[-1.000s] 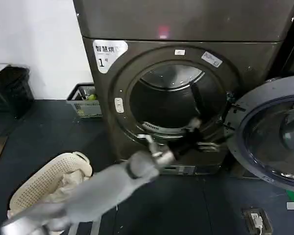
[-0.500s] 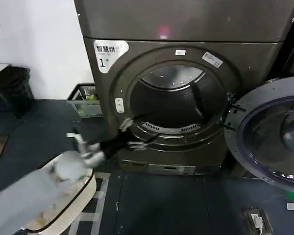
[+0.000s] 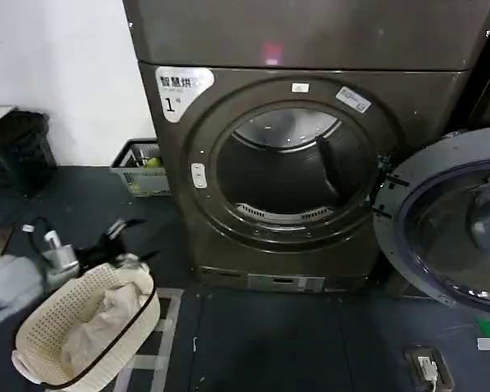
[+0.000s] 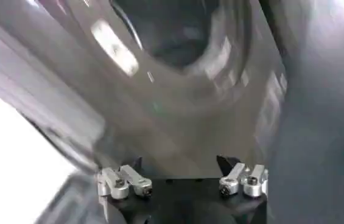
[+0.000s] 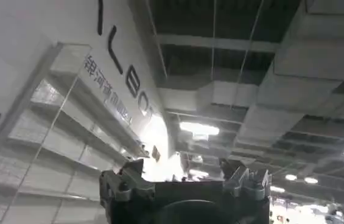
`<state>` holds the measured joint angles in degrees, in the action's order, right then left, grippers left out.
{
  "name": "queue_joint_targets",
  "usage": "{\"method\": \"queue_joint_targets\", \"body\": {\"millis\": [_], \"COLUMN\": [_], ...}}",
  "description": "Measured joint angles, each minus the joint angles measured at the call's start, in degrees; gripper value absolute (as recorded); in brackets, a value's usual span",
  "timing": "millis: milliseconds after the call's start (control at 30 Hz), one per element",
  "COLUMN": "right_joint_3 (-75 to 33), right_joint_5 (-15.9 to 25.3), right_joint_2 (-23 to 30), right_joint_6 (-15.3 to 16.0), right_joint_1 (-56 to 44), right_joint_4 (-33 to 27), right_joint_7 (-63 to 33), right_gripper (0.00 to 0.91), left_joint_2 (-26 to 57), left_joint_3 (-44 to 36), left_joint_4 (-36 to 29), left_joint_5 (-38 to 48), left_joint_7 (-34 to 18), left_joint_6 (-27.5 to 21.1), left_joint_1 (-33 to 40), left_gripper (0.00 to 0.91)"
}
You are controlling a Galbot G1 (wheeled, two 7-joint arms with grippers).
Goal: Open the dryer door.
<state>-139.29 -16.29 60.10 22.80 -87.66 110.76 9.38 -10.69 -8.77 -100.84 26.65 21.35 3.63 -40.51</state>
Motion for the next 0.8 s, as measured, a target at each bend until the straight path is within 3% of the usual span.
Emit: {"method": "queue_joint_targets", "body": {"millis": [167, 433, 800], "right_joint_3": [1.2, 1.3, 0.2], "right_joint_5": [0.5, 0.3, 0.1], "right_joint_2": [0.3, 0.4, 0.9], "right_joint_6": [-0.7, -1.5, -1.9], "right_joint_1": [0.9, 0.2, -1.4], "right_joint_4": [-0.7, -1.6, -1.5], "right_joint_7": [0.1, 0.3, 0.4], "right_gripper": [0.907, 0.907, 0.907], "left_joint_2": [7.9, 17.8, 20.7], "left_joint_3": [6.3, 8.4, 8.6], "left_joint_4": [-0.3, 0.0, 0.7], "left_joint_5": [-2.0, -7.8, -17.4], "left_joint_7": [4.0, 5.1, 8.9], "left_joint_6": [-3.4, -2.4, -2.5], "left_joint_1": [-7.3, -13.1, -13.8], "left_gripper": [0.907, 0.907, 0.907]}}
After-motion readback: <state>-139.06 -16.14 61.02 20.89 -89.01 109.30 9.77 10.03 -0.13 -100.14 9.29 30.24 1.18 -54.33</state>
